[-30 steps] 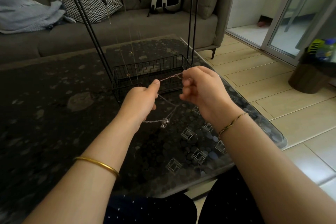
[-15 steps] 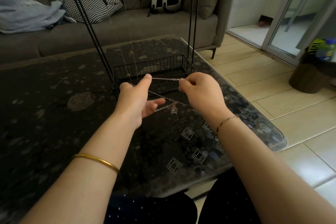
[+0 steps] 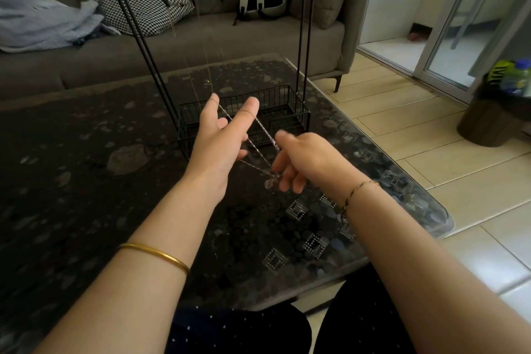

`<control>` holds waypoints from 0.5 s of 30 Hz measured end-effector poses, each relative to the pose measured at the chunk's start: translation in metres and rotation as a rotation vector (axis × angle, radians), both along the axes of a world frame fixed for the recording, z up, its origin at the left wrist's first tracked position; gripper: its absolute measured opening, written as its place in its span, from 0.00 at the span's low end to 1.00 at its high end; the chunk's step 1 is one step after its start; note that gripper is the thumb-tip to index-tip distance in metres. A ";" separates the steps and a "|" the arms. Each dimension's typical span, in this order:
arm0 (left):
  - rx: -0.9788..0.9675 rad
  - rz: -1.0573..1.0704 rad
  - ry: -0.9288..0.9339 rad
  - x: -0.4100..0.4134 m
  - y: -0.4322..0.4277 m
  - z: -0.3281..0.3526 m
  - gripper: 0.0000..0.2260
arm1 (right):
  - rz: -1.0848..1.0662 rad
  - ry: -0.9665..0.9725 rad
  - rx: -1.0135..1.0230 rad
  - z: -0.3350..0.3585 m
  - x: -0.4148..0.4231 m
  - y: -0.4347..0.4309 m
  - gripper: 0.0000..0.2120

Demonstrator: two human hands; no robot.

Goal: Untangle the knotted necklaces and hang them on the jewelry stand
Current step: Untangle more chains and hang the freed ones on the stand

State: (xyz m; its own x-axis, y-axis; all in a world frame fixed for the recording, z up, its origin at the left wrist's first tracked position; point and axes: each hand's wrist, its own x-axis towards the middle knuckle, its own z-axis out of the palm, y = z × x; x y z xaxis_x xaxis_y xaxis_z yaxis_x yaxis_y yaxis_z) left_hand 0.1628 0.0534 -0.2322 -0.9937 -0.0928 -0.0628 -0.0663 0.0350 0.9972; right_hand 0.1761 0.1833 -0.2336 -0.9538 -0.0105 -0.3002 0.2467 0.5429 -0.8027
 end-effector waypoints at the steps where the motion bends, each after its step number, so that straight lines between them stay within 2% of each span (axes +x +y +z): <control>1: 0.018 0.008 0.010 -0.001 -0.001 0.000 0.36 | 0.029 -0.011 0.030 0.000 0.000 -0.001 0.21; 5: 0.057 0.039 0.066 -0.001 -0.004 0.000 0.34 | 0.072 0.059 0.115 -0.003 -0.002 0.000 0.09; 7: 0.066 0.025 0.074 -0.001 -0.005 0.001 0.33 | 0.034 0.142 0.166 -0.007 -0.004 0.003 0.08; 10: 0.046 0.021 0.105 0.002 -0.004 0.003 0.25 | -0.083 0.298 0.184 -0.013 -0.007 0.007 0.05; 13: -0.072 0.090 0.147 0.003 -0.003 0.003 0.18 | -0.150 0.464 0.190 -0.014 -0.009 0.008 0.04; 15: -0.161 0.137 0.145 0.002 -0.004 0.000 0.13 | -0.168 0.506 0.144 -0.011 -0.009 0.009 0.04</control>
State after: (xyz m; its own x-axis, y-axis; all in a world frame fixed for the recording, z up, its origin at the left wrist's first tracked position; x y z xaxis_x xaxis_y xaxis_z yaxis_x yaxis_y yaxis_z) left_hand 0.1652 0.0492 -0.2320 -0.9686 -0.2248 0.1057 0.0617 0.1944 0.9790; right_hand 0.1671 0.1920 -0.2450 -0.9645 0.1621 0.2086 -0.0575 0.6421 -0.7644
